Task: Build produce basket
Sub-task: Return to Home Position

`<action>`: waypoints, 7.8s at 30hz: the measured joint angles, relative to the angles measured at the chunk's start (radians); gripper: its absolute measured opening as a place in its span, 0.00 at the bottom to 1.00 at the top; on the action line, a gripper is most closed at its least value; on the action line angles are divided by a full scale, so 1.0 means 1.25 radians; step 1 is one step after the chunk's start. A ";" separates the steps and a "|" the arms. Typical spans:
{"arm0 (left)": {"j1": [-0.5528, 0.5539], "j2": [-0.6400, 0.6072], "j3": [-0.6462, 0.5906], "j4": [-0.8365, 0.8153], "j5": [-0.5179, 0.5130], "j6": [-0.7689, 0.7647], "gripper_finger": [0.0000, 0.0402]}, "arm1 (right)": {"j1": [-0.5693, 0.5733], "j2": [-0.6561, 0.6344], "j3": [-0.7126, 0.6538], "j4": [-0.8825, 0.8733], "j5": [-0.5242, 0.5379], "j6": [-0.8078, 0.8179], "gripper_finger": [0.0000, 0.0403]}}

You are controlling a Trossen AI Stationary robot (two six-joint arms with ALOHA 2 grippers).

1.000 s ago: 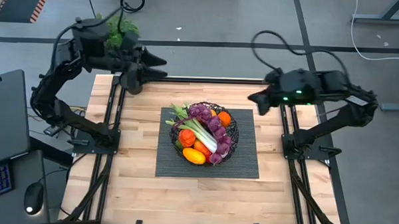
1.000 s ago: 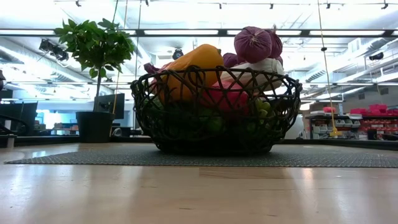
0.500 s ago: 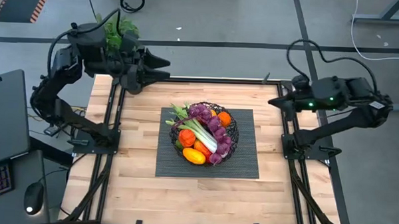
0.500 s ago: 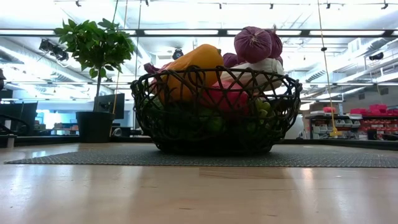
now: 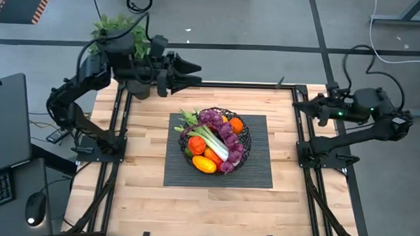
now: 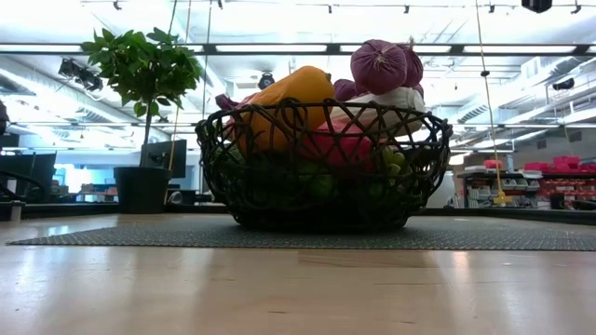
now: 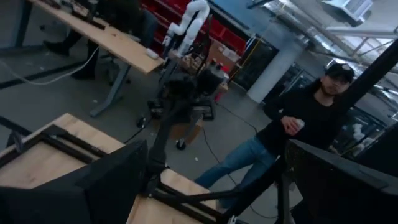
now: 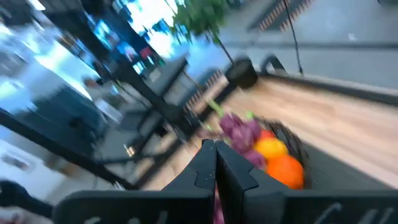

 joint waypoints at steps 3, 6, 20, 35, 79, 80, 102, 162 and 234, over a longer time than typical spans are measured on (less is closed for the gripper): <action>0.000 0.013 0.000 0.005 0.005 -0.003 0.96 | 0.000 -0.056 -0.065 0.093 0.012 -0.027 0.03; -0.001 0.023 0.000 0.013 0.019 -0.012 0.96 | 0.000 -0.106 -0.128 0.149 0.012 -0.032 0.02; 0.007 0.024 0.000 0.034 0.016 -0.018 0.96 | -0.001 -0.329 -0.362 0.361 0.060 -0.080 0.02; 0.007 0.024 0.000 0.030 0.013 -0.040 0.96 | -0.002 -0.401 -0.441 0.400 0.077 -0.105 0.02; 0.025 0.054 0.000 -0.011 0.038 -0.099 0.96 | -0.109 -0.400 -0.872 0.881 -0.216 -0.281 0.03; 0.025 0.054 0.000 -0.012 0.037 -0.099 0.96 | -0.107 -0.400 -0.872 0.873 -0.231 -0.280 0.04; -0.023 0.039 -0.009 -0.177 0.005 0.075 0.67 | -0.101 -0.400 -0.872 0.802 -0.235 -0.265 0.07; -0.125 -1.180 -1.136 -0.079 -0.089 -0.012 0.01 | -0.101 -0.399 -0.872 0.808 -0.234 -0.265 0.06; -0.124 -1.177 -1.669 0.523 -0.128 0.212 0.07 | -0.101 -0.399 -0.872 0.808 -0.234 -0.265 0.06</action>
